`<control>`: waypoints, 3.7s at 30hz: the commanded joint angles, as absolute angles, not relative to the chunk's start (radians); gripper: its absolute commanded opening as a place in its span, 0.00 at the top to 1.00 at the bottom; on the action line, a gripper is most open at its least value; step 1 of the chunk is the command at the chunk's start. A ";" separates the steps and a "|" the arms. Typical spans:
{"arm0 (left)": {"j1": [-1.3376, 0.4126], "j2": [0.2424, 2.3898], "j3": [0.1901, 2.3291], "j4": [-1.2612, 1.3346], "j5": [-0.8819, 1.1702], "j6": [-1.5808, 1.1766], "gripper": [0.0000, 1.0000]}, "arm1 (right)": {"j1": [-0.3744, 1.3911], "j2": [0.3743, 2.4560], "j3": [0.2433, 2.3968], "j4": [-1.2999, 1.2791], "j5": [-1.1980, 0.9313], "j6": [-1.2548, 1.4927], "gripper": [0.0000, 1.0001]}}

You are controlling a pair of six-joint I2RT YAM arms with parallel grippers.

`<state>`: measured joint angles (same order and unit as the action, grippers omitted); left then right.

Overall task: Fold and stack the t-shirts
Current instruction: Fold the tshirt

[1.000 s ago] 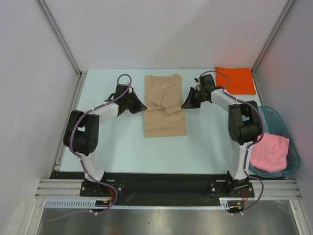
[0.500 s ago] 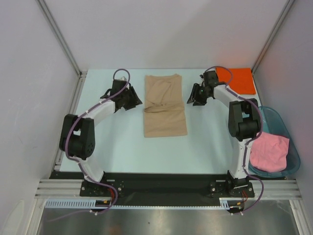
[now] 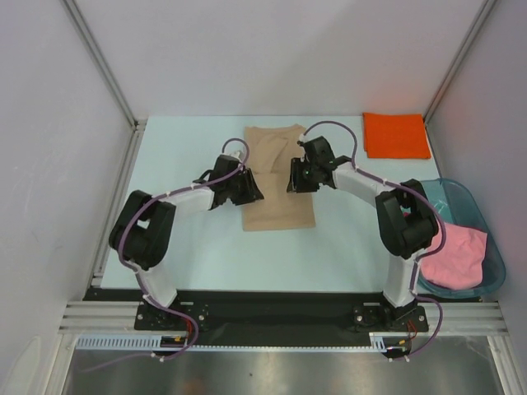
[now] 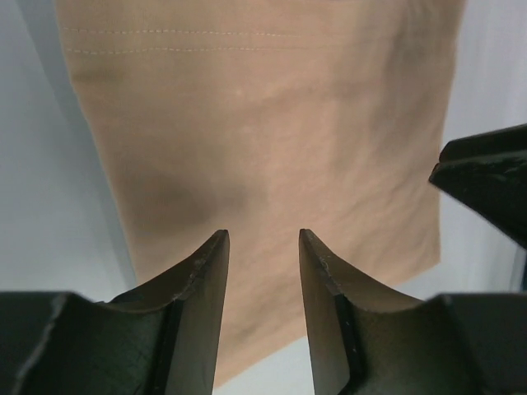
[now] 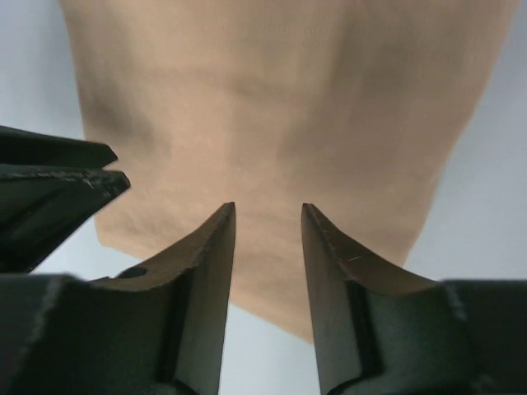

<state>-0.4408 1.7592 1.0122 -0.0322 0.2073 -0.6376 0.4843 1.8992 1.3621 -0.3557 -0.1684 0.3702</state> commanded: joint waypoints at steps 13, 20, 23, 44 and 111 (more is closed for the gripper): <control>-0.315 1.999 1.190 0.104 0.341 -0.664 0.58 | 0.206 2.195 1.462 -0.011 -0.538 0.473 0.83; -0.279 1.898 1.138 0.061 0.299 -0.615 0.54 | 0.126 2.203 1.505 -0.090 -0.531 0.448 0.65; -0.288 1.754 1.048 0.055 0.272 -0.606 0.48 | 0.141 2.061 1.436 -0.182 -0.401 0.425 0.52; -0.713 1.107 0.232 0.287 -0.284 -1.509 0.24 | 0.460 1.187 0.322 0.386 0.073 1.193 0.30; -0.601 1.540 0.291 0.480 -0.207 -1.626 0.99 | 0.578 1.583 0.330 0.469 0.255 1.473 0.83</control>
<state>-0.6155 1.5085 0.3130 0.5053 -0.2161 -1.6936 0.5842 1.5551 0.3466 0.5907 0.2260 1.5017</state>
